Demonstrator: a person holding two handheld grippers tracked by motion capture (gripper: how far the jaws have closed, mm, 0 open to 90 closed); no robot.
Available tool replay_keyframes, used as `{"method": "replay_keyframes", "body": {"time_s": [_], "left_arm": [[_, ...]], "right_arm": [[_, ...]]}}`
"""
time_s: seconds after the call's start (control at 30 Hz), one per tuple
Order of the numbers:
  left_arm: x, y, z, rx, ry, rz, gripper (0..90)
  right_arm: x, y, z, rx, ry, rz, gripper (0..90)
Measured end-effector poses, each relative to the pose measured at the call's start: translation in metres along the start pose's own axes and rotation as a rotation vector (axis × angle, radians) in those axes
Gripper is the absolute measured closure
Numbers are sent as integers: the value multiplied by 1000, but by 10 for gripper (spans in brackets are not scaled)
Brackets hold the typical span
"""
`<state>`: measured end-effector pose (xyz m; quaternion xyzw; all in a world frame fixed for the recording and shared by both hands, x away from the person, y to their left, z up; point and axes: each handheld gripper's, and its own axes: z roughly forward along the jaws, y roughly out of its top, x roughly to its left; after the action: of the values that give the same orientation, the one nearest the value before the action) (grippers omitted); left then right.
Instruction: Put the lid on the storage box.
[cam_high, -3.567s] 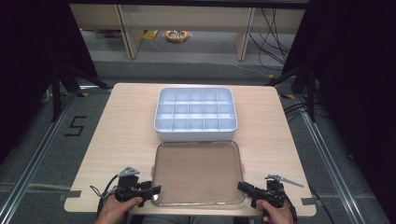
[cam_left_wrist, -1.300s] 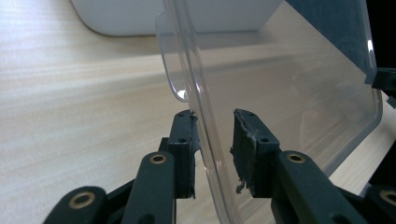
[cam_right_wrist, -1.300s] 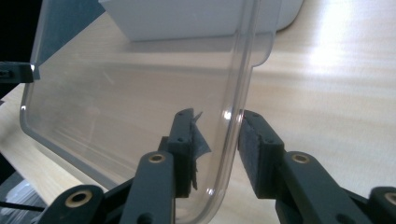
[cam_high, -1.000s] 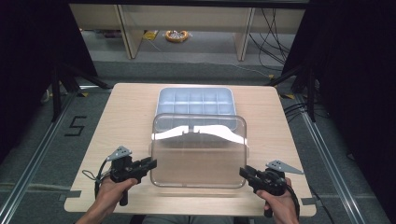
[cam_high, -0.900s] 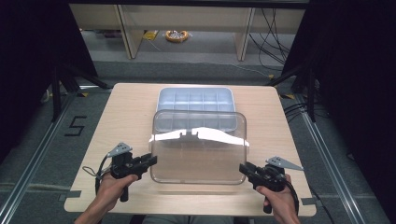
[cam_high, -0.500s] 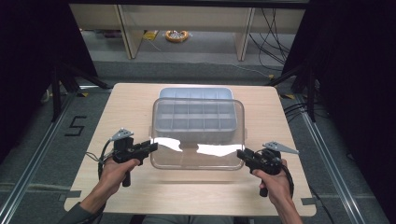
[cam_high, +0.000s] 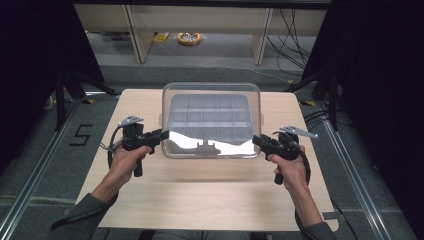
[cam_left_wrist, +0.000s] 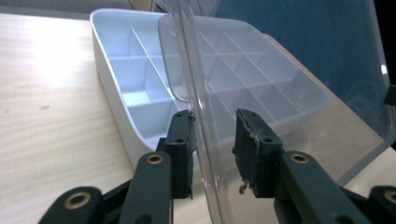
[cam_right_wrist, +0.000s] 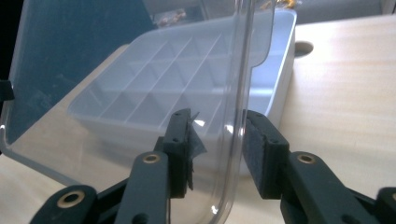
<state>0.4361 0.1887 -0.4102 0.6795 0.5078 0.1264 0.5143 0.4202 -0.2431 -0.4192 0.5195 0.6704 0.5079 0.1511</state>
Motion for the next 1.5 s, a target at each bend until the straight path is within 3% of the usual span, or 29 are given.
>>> {"method": "replay_keyframes", "body": {"time_s": [0.1,0.13,0.2,0.23,0.27,0.3,0.43,0.47,0.53,0.63,0.67,0.8,0.83,0.9,0.93,0.97,1.0,1.07,1.2,1.23,1.3,1.37,1.4,1.43,1.5], "left_arm": [[4,12,9,-1,11,-14,663],[5,14,11,-3,18,-16,661],[6,16,13,-3,24,-22,655],[8,18,15,-3,25,-28,655],[9,20,18,-4,25,-38,654],[12,22,20,-1,24,-46,655],[19,26,30,2,27,-77,655],[21,28,32,5,30,-79,654],[23,29,36,4,39,-92,653],[28,31,41,7,46,-99,653],[29,31,44,8,50,-106,652],[34,32,49,16,59,-117,652],[35,32,51,20,62,-119,652],[37,31,53,28,65,-119,651],[38,31,54,28,68,-121,651],[39,30,56,33,70,-125,651],[39,30,56,33,70,-125,651],[40,29,59,37,75,-131,650],[41,26,63,43,79,-141,648],[42,26,64,46,82,-141,645],[42,26,65,46,82,-146,642],[43,25,67,51,85,-151,641],[43,25,67,51,85,-151,640],[43,25,68,55,87,-158,638],[44,25,69,57,88,-160,637]], "right_arm": [[1,16,9,7,-12,49,643],[-3,19,12,-6,-13,8,641],[-3,22,15,0,-21,9,639],[-1,24,18,-2,-34,34,638],[-3,27,21,3,-44,13,636],[-4,30,23,-4,-29,14,635],[-6,39,33,-1,-40,27,635],[-2,41,37,10,-55,70,635],[-6,43,41,6,-56,37,633],[-6,43,46,14,-65,50,632],[-4,43,51,29,-78,89,631],[-10,43,57,17,-69,44,631],[-6,42,58,30,-77,99,630],[-11,41,63,24,-85,57,630],[-10,40,64,35,-82,87,630],[-14,39,66,26,-88,46,629],[-14,39,66,26,-88,46,629],[-13,38,68,39,-85,78,626],[-16,35,71,45,-94,85,624],[-17,34,72,45,-83,68,619],[-16,33,73,56,-102,75,615],[-15,32,75,62,-100,128,611],[-18,31,76,59,-98,103,609],[-17,30,77,62,-105,127,608],[-18,30,78,55,-106,113,607]]}}
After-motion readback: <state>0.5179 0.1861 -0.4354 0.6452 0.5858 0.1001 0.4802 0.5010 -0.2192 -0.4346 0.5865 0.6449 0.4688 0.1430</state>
